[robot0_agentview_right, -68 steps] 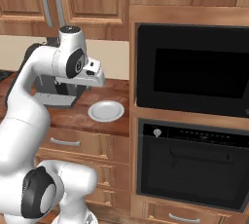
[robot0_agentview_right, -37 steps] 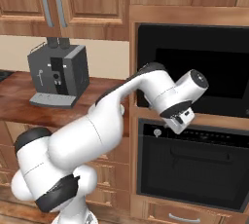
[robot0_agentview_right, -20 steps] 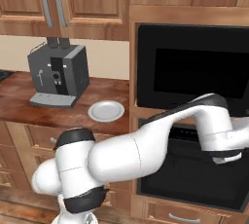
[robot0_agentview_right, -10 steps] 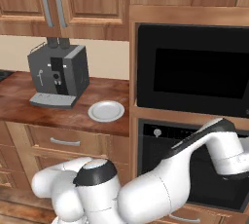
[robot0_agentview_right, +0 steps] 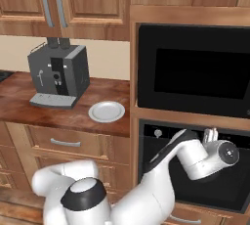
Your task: Take the fish from the oven and place it on the plate on the counter.
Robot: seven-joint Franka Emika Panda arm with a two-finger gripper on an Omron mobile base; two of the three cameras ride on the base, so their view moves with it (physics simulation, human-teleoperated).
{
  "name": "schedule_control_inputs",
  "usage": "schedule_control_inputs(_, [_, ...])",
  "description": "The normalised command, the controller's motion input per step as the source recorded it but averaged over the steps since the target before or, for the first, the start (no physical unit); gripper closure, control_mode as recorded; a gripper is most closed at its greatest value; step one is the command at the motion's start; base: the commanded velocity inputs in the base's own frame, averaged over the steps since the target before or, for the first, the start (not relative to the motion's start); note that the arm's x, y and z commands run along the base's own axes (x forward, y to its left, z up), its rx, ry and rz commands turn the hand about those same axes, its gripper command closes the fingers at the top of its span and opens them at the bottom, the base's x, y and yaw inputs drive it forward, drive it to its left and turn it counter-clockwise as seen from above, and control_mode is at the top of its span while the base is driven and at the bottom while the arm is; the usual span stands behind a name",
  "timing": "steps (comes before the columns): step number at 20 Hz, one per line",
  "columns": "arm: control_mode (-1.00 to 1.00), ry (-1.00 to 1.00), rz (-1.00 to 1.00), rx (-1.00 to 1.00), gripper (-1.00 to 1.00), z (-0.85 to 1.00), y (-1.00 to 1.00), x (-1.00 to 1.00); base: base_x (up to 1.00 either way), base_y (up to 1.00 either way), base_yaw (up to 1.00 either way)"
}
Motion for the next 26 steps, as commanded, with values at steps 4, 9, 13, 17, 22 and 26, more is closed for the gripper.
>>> schedule_control_inputs(4, [-1.0,-0.06,-0.53,0.0,-1.0,-0.6,0.57,-0.02,0.0,0.0,0.0])
schedule_control_inputs(9, [-1.0,-0.04,-0.35,0.01,-1.0,-0.28,0.06,-0.2,0.0,0.0,0.0])
schedule_control_inputs(13, [-1.0,-0.03,-0.13,0.0,-1.0,-0.28,-0.06,0.06,0.0,0.0,0.0])
schedule_control_inputs(17, [-1.0,0.0,0.06,0.0,-1.0,-0.05,-0.39,0.27,0.0,0.0,0.0])
schedule_control_inputs(22, [-1.0,0.0,0.15,0.02,-1.0,-0.11,-0.59,0.17,0.0,0.0,0.0])
schedule_control_inputs(26, [-1.0,0.0,0.16,0.05,-1.0,-0.05,-0.37,0.04,0.0,0.0,0.0])
